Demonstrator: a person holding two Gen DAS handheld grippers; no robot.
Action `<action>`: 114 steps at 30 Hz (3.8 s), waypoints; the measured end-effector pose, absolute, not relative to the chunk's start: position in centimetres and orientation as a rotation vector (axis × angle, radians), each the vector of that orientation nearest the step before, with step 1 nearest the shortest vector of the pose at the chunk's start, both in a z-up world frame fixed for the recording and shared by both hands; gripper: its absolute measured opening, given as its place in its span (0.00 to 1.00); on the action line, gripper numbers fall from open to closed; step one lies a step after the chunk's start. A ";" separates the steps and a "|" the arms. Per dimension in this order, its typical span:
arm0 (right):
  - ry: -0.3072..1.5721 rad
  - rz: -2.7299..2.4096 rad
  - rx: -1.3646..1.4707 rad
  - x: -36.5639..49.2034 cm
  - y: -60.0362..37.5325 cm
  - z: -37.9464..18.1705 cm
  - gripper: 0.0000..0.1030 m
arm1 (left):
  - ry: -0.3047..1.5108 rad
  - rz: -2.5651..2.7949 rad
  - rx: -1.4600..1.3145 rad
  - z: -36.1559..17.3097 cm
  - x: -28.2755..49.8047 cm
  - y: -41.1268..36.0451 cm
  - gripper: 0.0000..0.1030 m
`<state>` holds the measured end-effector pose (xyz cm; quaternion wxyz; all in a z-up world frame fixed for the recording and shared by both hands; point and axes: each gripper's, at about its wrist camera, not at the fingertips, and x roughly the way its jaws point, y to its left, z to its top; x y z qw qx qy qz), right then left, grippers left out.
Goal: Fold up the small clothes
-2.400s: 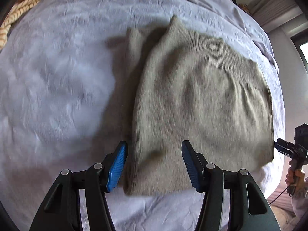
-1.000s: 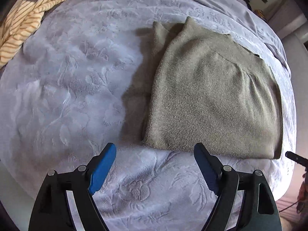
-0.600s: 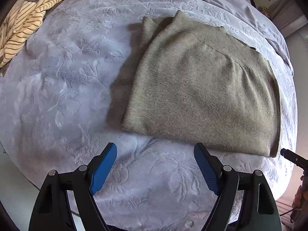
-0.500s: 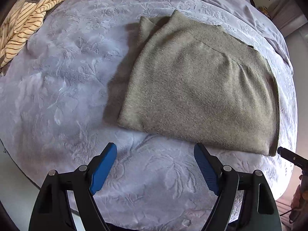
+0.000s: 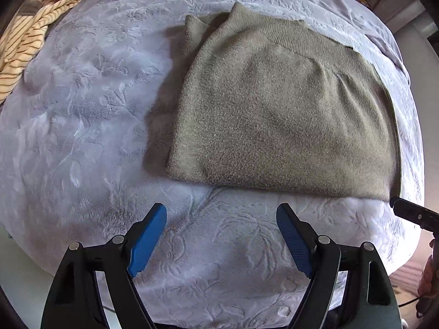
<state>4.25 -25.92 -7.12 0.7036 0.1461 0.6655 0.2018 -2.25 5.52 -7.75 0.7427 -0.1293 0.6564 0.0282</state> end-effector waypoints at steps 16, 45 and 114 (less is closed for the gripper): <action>1.544 0.406 0.434 2.4 -17.1 -10.0 0.68 | 1.477 -0.090 -0.259 -10.1 -1.4 8.9 0.81; 1.549 0.393 0.728 3.9 -19.9 -13.2 0.68 | 1.449 -0.090 -0.500 -12.2 -0.7 8.3 0.81; 1.486 0.555 0.360 10.7 -17.0 -6.3 0.67 | 1.149 0.013 -0.357 -10.4 3.1 7.4 0.17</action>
